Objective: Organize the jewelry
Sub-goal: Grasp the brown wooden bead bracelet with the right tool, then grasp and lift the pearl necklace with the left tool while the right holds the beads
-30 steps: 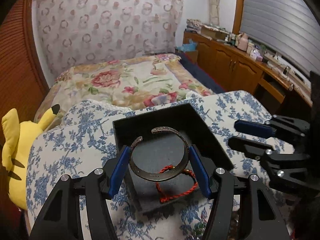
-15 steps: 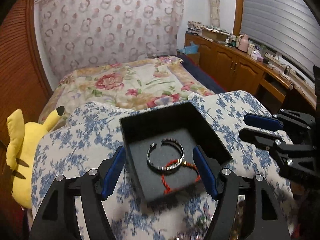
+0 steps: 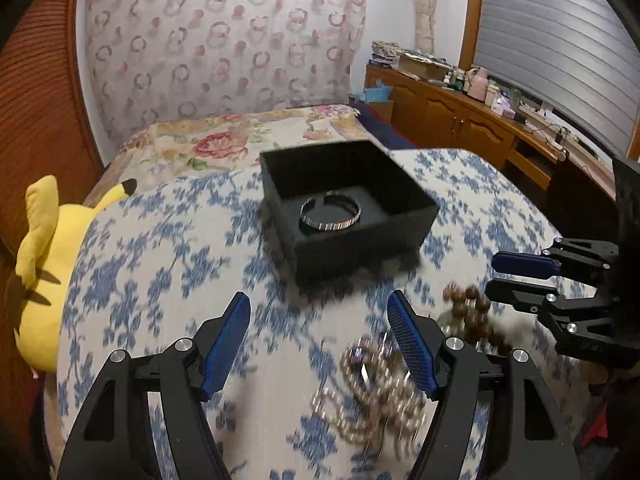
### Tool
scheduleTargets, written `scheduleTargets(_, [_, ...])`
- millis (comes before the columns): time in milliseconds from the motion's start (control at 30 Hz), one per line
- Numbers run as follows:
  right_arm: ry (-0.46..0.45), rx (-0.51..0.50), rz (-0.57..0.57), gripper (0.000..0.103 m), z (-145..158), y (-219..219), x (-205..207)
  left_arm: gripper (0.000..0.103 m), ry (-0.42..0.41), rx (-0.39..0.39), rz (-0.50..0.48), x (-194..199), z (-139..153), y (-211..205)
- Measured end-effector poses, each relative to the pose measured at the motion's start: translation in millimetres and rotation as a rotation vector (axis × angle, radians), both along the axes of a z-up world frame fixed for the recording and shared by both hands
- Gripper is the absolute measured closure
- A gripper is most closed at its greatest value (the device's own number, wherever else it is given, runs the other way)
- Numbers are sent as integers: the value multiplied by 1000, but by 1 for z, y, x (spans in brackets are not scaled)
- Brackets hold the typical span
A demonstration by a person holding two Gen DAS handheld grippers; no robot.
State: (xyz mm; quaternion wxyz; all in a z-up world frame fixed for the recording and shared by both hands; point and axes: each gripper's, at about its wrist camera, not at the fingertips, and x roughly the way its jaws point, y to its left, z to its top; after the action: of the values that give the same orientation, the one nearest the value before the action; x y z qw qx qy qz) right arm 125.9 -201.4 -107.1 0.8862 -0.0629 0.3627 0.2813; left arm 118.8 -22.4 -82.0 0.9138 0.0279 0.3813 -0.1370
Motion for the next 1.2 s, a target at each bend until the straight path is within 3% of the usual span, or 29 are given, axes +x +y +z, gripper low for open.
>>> scheduleTargets(267, [17,-46,28,70,-11,16,-26,35,24,-12,26,-33,-16,18])
scheduleTargets(600, [22,-112,10,71,-23,22,-25,35,41,-21,50,-58,-25,28])
scheduleTargets(633, [20,-112,11,73,-23,23,-26,35,41,-21,49,-58,-26,28])
scheduleTargets(700, [18,-112,17,88,-23,23,-26,35,43,-25,43,-60,-27,27])
scheduleTargets(733, [19,-107,18,88,-22,23,-25,35,44,-27,41,-61,-27,26])
scheduleTargets(967, [-60,-40,-14,88,5,6,-29,35,66,-34,3,-62,-33,16])
scheduleTargets(1200, [-136,2,-45,88,33,-10,-34,52,80,-48,-35,-62,-34,8])
